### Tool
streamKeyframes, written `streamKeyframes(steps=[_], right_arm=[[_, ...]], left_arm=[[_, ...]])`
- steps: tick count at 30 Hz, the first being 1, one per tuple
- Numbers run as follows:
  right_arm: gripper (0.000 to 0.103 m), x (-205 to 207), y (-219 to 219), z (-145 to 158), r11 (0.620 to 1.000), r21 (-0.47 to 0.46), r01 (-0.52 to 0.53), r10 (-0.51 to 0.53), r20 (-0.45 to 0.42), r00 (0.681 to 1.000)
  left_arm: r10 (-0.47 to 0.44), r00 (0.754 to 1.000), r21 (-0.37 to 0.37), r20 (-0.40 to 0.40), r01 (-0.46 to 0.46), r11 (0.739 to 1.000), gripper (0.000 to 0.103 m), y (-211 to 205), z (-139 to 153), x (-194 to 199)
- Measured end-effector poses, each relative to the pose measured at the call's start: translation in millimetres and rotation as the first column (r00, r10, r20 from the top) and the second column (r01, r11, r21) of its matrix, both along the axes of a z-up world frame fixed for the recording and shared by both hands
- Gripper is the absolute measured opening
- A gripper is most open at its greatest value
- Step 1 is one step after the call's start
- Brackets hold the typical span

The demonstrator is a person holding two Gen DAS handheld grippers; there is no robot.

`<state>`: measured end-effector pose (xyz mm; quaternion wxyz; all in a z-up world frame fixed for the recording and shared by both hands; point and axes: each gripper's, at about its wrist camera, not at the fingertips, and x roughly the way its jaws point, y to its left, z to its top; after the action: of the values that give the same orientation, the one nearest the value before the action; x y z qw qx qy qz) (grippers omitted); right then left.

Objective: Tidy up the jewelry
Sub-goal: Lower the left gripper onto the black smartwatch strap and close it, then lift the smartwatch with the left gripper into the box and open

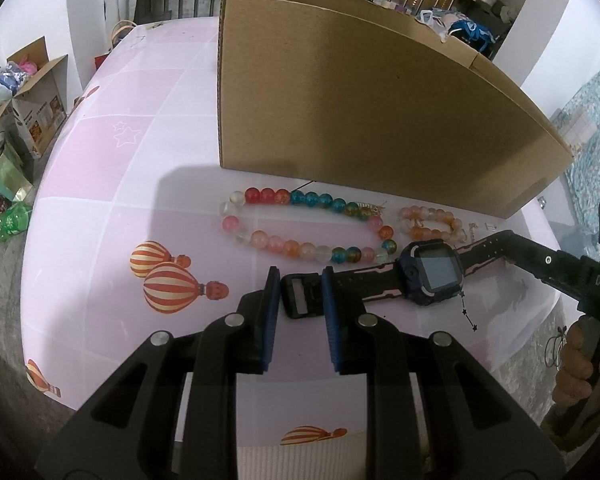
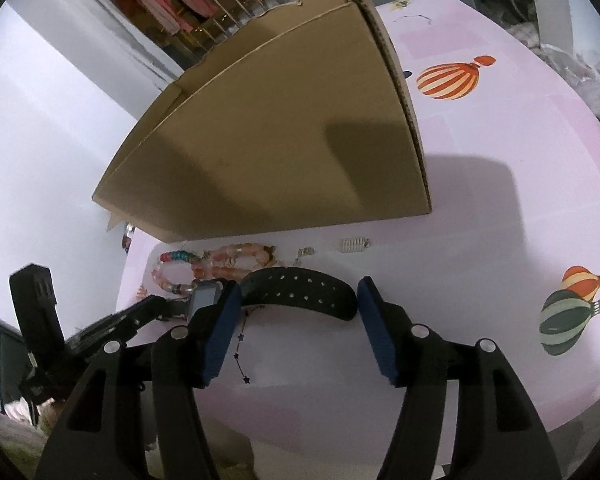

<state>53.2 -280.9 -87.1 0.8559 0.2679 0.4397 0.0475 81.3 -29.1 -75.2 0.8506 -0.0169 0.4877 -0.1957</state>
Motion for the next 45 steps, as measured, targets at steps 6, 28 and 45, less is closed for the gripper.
streamKeyframes(steps=[6, 28, 45], right_arm=[[0.045, 3, -10, -6, 0.996, 0.071, 0.057, -0.056, -0.011, 0.998], [0.017, -16, 11, 30, 1.000, 0.001, -0.021, 0.020, 0.097, 0.995], [0.017, -16, 2, 11, 1.000, 0.026, -0.005, 0.003, 0.083, 0.997]], left_arm=[[0.011, 1.000, 0.003, 0.005, -0.011, 1.000, 0.015, 1, 0, 0], [-0.024, 0.999, -0.103, 0.040, 0.028, 0.994, 0.006, 12, 26, -22], [-0.023, 0.996, -0.128, -0.084, 0.012, 0.992, 0.022, -7, -3, 3]])
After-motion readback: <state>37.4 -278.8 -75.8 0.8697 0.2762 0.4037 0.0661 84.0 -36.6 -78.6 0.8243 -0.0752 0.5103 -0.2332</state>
